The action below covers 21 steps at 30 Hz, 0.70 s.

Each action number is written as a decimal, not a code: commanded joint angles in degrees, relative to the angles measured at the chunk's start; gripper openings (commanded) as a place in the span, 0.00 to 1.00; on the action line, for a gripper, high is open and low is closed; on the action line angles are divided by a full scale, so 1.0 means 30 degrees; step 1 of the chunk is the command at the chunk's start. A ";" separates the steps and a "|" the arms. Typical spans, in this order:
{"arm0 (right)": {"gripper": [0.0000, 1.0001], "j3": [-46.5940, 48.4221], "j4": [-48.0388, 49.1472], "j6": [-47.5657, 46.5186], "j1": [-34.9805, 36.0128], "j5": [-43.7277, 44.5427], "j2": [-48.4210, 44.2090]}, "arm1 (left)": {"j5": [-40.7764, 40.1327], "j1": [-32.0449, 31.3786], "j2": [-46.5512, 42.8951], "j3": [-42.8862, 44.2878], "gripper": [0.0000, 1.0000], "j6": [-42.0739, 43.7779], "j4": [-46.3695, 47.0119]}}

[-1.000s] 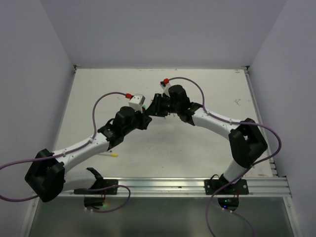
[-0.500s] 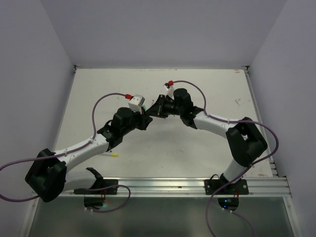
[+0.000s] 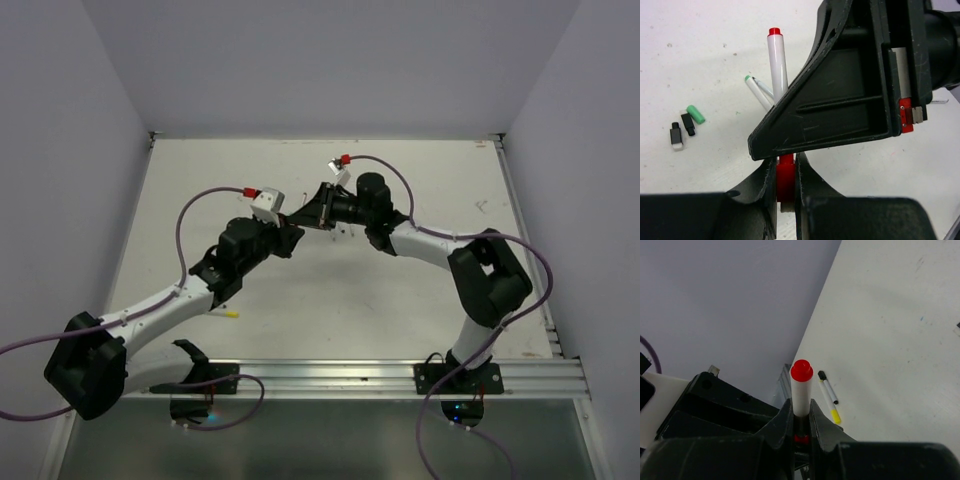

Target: Open the pen caps

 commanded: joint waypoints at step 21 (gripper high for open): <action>0.00 -0.1471 -0.1901 -0.3543 -0.4821 1.2703 -0.3363 | 0.7487 -0.0860 -0.2062 -0.1137 0.00 0.0477 -0.0114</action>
